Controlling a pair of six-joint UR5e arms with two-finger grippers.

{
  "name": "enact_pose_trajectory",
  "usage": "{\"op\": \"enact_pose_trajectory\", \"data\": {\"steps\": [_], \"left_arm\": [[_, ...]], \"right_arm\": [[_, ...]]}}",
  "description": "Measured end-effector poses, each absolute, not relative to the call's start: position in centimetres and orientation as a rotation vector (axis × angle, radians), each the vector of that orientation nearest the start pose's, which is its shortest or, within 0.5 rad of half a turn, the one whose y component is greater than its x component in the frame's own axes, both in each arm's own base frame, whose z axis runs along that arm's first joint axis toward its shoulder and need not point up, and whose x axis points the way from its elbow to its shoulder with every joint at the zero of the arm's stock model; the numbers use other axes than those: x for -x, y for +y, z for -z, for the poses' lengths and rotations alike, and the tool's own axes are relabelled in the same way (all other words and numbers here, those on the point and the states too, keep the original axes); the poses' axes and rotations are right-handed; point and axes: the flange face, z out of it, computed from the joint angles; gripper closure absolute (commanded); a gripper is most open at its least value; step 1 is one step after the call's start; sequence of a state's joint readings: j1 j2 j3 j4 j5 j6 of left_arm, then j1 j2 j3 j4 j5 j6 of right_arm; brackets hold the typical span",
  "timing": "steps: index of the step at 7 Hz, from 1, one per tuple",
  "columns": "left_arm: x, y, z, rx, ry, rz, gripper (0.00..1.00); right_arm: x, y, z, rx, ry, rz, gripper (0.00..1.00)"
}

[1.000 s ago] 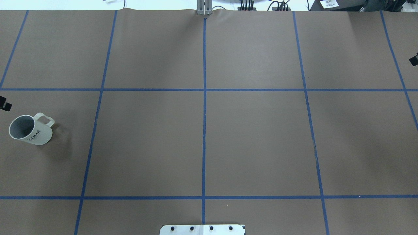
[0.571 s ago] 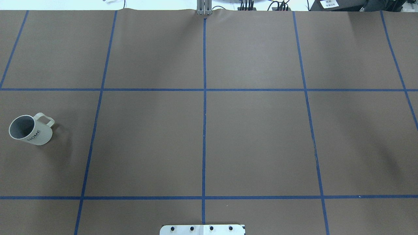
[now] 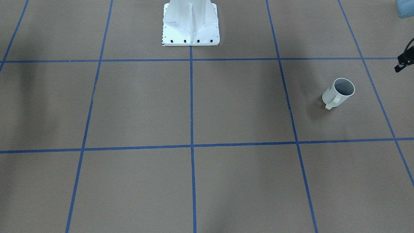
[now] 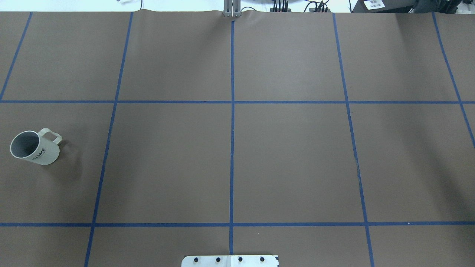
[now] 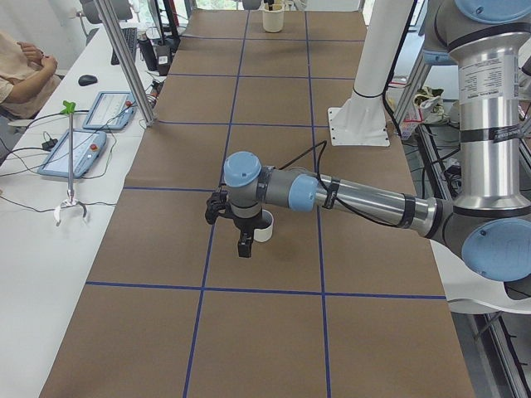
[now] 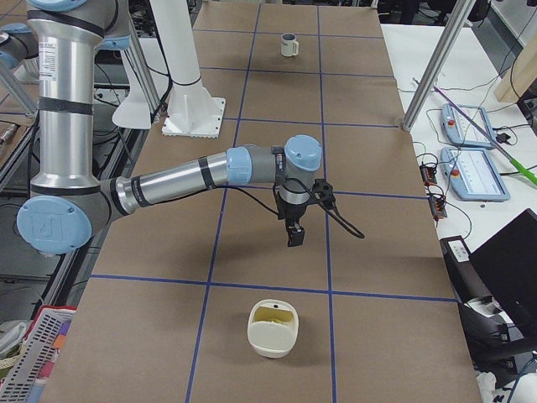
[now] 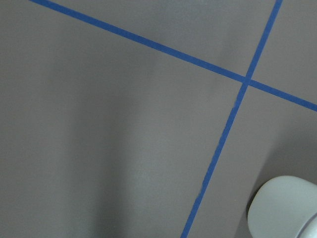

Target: Left arm hands cup to right arm to dump lemon

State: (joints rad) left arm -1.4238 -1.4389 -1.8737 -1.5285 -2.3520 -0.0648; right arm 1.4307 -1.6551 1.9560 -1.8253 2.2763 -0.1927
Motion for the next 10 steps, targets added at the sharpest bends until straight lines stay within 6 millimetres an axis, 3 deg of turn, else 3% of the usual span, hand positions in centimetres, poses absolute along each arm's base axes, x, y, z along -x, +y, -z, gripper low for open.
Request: {"op": "enact_pose_trajectory", "data": {"steps": [2, 7, 10], "left_arm": [[0.5, -44.0, -58.8, -0.026, 0.824, -0.134, 0.0], [1.1, -43.4, -56.5, -0.068, 0.831, -0.137, 0.0], [1.0, -43.4, -56.2, -0.061, 0.829, -0.111, 0.0]], "right_arm": [[-1.5, -44.5, -53.8, -0.074, -0.724, 0.312, 0.0], [-1.6, -44.7, -53.8, -0.071, -0.727, 0.298, 0.0], [-1.6, -44.5, -53.9, -0.067, -0.729, 0.296, 0.0]]}}
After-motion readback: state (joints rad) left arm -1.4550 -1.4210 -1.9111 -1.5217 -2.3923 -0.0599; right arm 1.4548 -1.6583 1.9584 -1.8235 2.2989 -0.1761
